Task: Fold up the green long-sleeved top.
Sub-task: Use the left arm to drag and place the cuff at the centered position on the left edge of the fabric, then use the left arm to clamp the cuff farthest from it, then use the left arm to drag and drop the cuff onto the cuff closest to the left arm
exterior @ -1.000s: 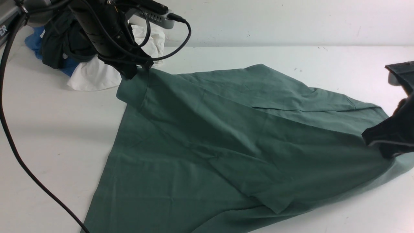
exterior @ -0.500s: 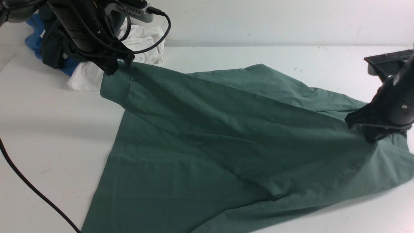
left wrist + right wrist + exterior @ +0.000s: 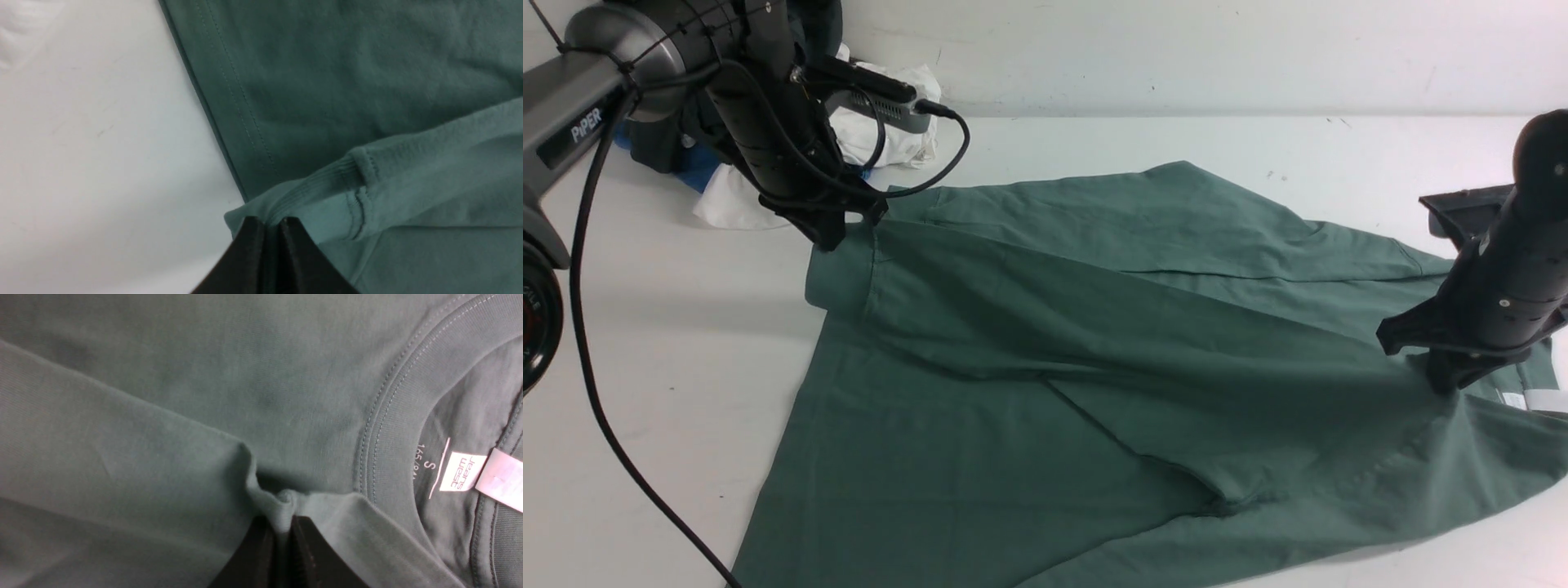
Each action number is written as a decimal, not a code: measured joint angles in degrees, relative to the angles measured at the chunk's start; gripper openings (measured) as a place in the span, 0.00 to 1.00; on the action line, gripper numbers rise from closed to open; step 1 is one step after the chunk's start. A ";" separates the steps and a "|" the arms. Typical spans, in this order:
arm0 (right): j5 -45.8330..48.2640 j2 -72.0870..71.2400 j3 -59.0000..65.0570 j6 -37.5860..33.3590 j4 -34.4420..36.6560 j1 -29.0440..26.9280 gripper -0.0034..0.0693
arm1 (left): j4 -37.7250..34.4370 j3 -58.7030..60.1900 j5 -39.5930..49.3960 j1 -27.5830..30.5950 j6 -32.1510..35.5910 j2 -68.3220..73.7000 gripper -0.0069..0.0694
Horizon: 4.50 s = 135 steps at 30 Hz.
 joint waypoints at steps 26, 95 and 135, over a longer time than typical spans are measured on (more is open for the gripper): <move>1.32 -2.65 0.00 -0.49 0.51 0.00 0.41 | -1.28 17.35 -1.30 -7.63 -1.32 -14.95 0.52; 0.22 -2.83 0.00 -8.95 10.21 0.00 0.41 | -3.73 -24.47 -12.14 0.07 -9.08 18.53 0.08; 11.24 -26.33 0.00 -12.00 16.94 1.52 0.41 | -1.91 36.08 -9.90 0.07 -3.32 -17.14 0.25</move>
